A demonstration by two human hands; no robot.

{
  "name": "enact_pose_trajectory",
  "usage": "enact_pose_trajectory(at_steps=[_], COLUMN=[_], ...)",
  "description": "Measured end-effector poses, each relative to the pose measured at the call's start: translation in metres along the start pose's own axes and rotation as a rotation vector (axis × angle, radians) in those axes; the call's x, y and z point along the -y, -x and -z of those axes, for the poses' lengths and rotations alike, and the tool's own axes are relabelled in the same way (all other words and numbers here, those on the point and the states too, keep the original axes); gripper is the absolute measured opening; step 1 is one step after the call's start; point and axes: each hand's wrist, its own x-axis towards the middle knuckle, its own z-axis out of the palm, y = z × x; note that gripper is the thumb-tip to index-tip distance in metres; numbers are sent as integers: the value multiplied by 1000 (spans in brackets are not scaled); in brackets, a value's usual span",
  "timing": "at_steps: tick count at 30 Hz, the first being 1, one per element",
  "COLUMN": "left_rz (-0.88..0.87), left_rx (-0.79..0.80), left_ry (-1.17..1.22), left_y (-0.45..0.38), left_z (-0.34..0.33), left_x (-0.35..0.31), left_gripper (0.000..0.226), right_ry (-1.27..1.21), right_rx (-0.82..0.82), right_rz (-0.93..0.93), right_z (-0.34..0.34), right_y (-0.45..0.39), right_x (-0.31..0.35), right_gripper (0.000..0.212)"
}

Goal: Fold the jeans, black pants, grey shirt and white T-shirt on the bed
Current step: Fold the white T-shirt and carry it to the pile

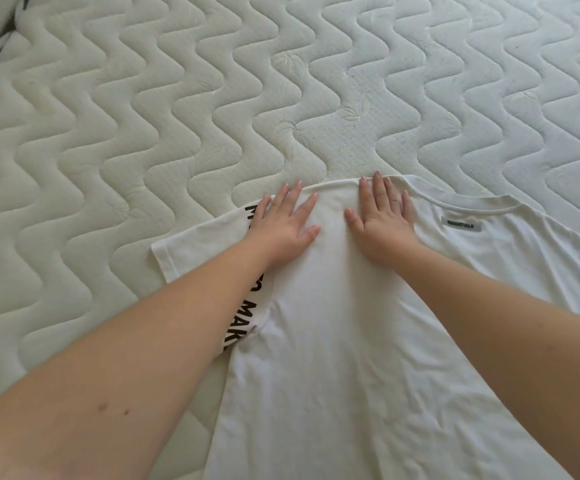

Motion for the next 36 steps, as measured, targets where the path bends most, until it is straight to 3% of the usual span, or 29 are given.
enact_pose_trajectory(at_steps=[2, 4, 5, 8, 12, 15, 26, 29, 33, 36], left_rz=[36, 187, 296, 605, 762, 629, 24, 38, 65, 88], left_rx=[-198, -415, -435, -259, -57, 37, -95, -26, 2, 15], left_ry=[105, 83, 61, 62, 51, 144, 594, 658, 784, 818], left_y=[11, 27, 36, 60, 70, 74, 110, 104, 97, 93], left_z=[17, 29, 33, 40, 51, 58, 110, 97, 76, 61], left_x=[11, 31, 43, 77, 100, 97, -60, -97, -128, -147], left_gripper=[58, 53, 51, 50, 40, 27, 13, 12, 22, 15], right_ry=[-123, -385, -547, -1010, -1309, -1420, -1766, -1746, -1716, -1735], right_rx=[-69, -163, -167, -51, 83, 135, 218, 259, 276, 333], right_rz=[21, 39, 15, -171, -310, -333, -395, -372, -437, -446], right_z=[10, 14, 13, 8, 3, 1, 18, 26, 33, 36], right_y=[8, 22, 29, 44, 42, 38, 41, 45, 43, 38], right_x=[12, 28, 37, 58, 59, 54, 41, 31, 20, 8], right_gripper=[62, 58, 57, 52, 52, 54, 48, 47, 72, 59])
